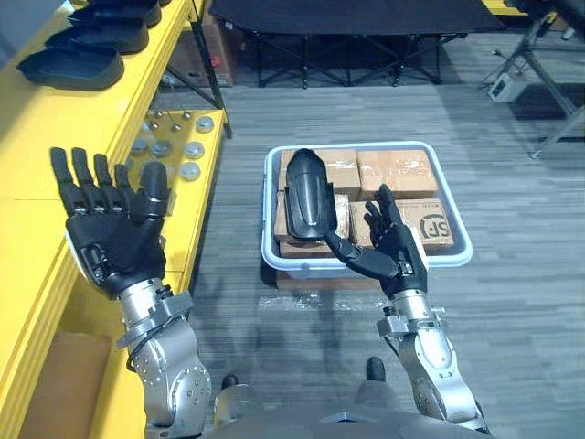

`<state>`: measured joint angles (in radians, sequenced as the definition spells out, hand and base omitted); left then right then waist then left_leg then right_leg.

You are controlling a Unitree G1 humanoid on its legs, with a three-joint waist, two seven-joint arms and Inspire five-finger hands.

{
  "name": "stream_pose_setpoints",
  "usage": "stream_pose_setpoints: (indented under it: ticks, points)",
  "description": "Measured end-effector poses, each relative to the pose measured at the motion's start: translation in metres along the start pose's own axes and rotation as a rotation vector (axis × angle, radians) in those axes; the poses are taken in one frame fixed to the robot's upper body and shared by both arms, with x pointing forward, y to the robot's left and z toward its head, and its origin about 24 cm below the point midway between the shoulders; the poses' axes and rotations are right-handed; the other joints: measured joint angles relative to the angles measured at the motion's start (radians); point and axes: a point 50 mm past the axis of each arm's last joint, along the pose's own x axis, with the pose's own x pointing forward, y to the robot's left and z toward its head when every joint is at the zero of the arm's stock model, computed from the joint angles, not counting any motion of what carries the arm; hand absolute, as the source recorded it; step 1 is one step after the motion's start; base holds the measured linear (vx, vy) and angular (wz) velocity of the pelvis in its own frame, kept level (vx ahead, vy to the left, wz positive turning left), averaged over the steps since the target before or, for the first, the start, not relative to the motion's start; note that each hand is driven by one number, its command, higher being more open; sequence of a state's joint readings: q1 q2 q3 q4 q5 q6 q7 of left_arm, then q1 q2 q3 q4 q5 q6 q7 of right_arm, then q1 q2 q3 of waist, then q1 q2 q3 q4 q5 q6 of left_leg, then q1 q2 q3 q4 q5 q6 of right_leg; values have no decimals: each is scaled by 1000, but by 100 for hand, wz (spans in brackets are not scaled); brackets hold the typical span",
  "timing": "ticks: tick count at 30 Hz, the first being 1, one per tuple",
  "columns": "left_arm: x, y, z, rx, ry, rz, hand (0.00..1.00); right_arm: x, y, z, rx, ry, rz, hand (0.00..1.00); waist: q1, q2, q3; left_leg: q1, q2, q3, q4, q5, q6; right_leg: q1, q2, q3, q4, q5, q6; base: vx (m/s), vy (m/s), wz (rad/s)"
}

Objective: Walk over and take three plastic housings, then place them on the shelf

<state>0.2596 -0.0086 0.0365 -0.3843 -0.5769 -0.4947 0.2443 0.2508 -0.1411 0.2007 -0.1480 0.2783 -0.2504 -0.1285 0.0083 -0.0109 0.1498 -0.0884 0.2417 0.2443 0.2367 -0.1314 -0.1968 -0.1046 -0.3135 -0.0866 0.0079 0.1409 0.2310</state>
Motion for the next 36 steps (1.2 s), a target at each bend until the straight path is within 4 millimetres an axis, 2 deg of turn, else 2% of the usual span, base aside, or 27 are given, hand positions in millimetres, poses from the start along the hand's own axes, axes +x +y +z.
stream_pose_setpoints:
  ticks: [2,5,8,9,11,12,13,15,16,20,22,24,25,30,35,36]
  points:
    - [3,2,-3,36,14,8,100,4,-8,-1,-14,0,-62,100,4,1,14,-26,-10,-12,31,-10,5,1,-13,-28,-12,15,0,-105,66,12]
    - [8,-2,-5,105,21,-40,100,25,-28,3,-86,-22,-152,100,14,10,56,-89,-12,-50,75,-12,4,0,-15,-67,-35,14,0,-139,6,26]
    - [6,-6,-15,132,81,-82,100,69,-59,24,-181,-97,-287,100,18,55,133,-155,-11,-101,113,-10,-1,-11,-7,-93,-53,19,5,-179,-24,19]
    - [5,-7,-17,133,92,-91,100,77,-63,29,-196,-112,-312,100,19,60,146,-162,-11,-109,115,-9,-2,-15,-4,-94,-53,22,2,-167,-14,18]
    - [6,-13,-22,129,113,-132,100,107,-75,54,-238,-183,-400,100,27,68,190,-201,-10,-147,122,1,-9,-40,10,-104,-55,39,-9,-127,-16,9]
    - [7,-14,-24,129,117,-142,100,114,-77,61,-247,-200,-414,100,31,68,200,-209,-10,-156,124,4,-9,-46,14,-105,-58,46,-11,-121,-16,4]
    - [10,-19,-26,125,124,-172,100,129,-82,81,-274,-247,-443,100,44,65,232,-223,-9,-169,125,15,-6,-52,19,-112,-62,55,-14,-57,-7,7]
    - [12,-24,-28,121,135,-197,100,142,-88,101,-298,-286,-470,100,51,66,257,-244,-10,-191,123,25,-7,-55,21,-133,-62,58,-15,-47,9,43]
    - [20,-29,-44,163,195,-279,100,165,-95,130,-352,-318,-501,100,107,68,284,-299,-16,-247,112,50,-8,-74,29,-183,-61,59,-17,2,41,68]
    - [19,-26,-53,185,236,-287,100,179,-86,134,-381,-300,-475,100,141,72,296,-310,-24,-283,100,57,-7,-72,28,-209,-59,59,-16,40,22,24]
    - [20,-32,-59,183,250,-318,100,188,-97,145,-446,-277,-505,100,149,90,309,-314,-29,-298,86,71,-7,-75,25,-225,-51,59,-16,9,9,26]
    - [20,-42,-65,169,262,-352,100,192,-115,172,-517,-284,-562,100,175,120,332,-322,-41,-319,47,103,-6,-95,16,-241,-25,57,-19,-39,14,28]
    - [19,-41,-65,172,264,-348,100,193,-115,176,-520,-288,-560,100,179,121,335,-322,-41,-320,39,108,-6,-98,16,-241,-23,57,-19,-31,3,9]
    - [15,-29,-71,207,305,-312,100,198,-117,168,-621,-148,-521,100,183,122,337,-320,-43,-335,-5,143,-9,-101,16,-266,-23,52,-23,-10,-17,10]
    - [11,-27,-72,211,320,-312,100,199,-119,162,-680,-60,-524,100,182,123,337,-291,-41,-336,-61,178,-12,-104,14,-267,0,35,-29,-29,-23,3]
    - [10,-26,-73,213,324,-310,100,200,-121,161,-685,-27,-514,0,179,123,337,-279,-40,-336,-77,188,-12,-104,13,-267,10,29,-30,-39,-32,2]
